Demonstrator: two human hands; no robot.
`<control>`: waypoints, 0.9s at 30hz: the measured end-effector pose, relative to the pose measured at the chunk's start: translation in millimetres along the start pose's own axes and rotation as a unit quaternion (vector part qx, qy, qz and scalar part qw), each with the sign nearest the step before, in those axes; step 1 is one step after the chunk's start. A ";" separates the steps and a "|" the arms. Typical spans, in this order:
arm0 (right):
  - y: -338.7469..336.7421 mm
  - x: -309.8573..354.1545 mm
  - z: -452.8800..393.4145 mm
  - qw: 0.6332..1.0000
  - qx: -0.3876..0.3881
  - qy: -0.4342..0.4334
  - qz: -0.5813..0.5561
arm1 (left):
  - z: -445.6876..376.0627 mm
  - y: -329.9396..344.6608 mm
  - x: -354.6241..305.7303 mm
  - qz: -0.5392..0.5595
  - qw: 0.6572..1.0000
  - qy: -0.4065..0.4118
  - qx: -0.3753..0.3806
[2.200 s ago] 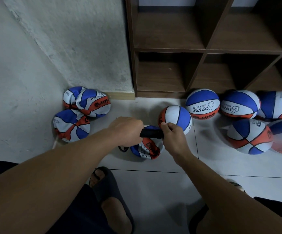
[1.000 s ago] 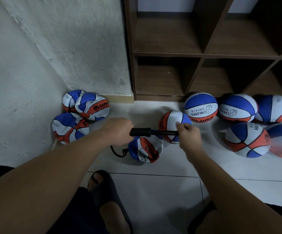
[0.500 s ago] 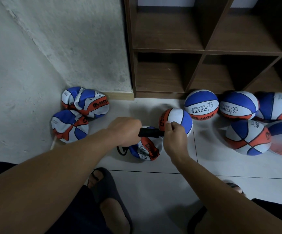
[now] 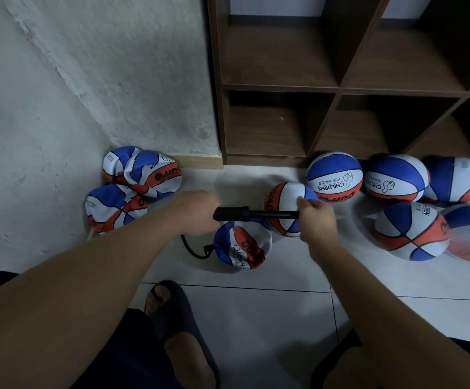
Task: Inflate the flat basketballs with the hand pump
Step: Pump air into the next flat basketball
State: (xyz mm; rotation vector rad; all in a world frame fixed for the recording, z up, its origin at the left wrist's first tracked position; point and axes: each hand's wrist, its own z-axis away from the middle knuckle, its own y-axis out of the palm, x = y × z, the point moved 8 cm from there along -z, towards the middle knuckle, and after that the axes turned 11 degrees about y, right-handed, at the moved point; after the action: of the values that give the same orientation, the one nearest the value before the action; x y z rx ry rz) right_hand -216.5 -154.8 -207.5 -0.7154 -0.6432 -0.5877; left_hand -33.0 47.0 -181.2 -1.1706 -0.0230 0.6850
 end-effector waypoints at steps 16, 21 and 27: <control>48.8 -8.5 40.5 0.997 0.020 -0.079 0.020 | -2.3 12.6 -36.5 -0.056 0.998 0.021 0.028; 59.5 -13.4 40.7 0.997 0.035 -0.074 0.009 | -3.0 14.9 -37.7 -0.068 0.997 0.033 0.034; 51.6 -5.5 30.2 0.994 0.070 -0.060 0.061 | -6.3 16.0 -32.8 -0.033 0.998 0.036 0.033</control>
State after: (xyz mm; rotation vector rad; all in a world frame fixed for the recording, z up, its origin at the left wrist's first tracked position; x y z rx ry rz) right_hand -195.0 -99.2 -214.6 -0.6563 -0.7387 -0.3854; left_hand -64.6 28.5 -186.6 -1.1248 0.0223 0.5812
